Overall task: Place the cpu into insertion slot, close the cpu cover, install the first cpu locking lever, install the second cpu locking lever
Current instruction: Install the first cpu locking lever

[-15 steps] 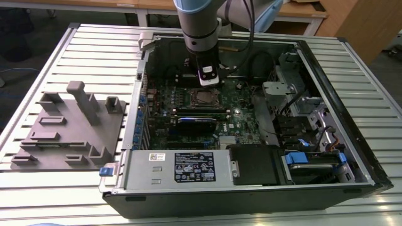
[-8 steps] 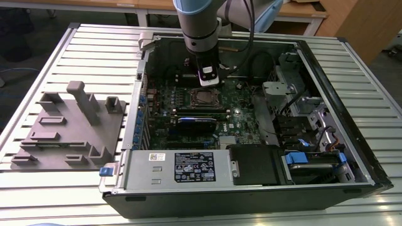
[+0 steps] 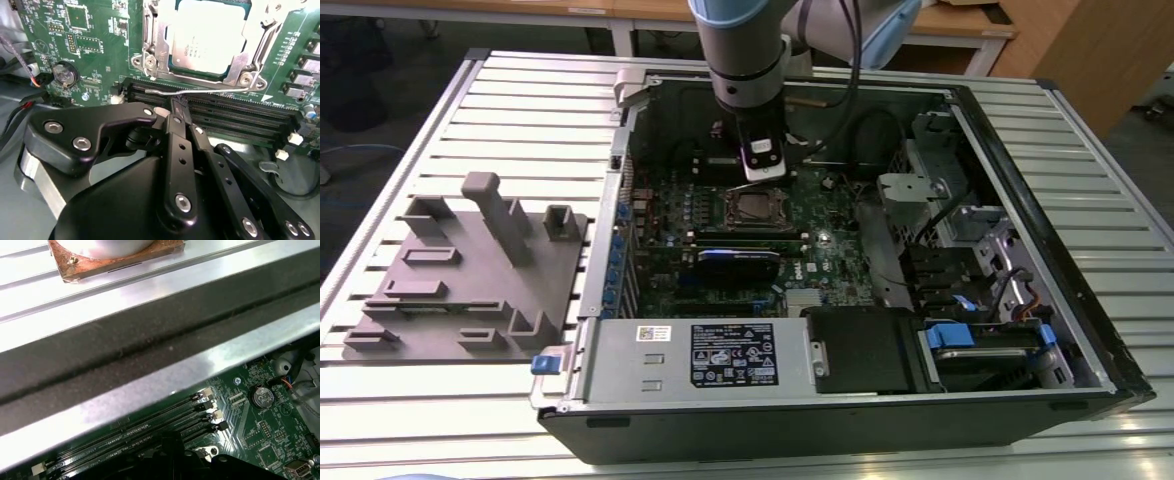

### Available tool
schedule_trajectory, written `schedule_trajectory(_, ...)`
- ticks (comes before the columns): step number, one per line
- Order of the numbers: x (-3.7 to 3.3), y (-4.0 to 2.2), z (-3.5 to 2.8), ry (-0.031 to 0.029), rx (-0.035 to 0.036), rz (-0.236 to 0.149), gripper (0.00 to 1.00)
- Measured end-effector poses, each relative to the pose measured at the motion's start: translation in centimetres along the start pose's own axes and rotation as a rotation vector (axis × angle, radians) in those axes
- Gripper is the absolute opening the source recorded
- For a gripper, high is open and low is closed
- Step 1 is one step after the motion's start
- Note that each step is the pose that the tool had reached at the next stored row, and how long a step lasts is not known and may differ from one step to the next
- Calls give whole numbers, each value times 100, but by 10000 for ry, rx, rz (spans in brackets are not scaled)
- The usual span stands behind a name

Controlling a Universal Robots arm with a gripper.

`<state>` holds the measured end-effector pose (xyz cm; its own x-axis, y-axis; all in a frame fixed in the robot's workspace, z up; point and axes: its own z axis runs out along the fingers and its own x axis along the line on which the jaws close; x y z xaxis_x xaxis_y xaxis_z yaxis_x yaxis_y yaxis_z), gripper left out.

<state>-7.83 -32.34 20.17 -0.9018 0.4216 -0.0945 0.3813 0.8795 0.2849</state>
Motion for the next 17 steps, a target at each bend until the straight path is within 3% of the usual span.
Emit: schedule_trajectory(17, -15, 49, -165, -1, -1, -1, 10)
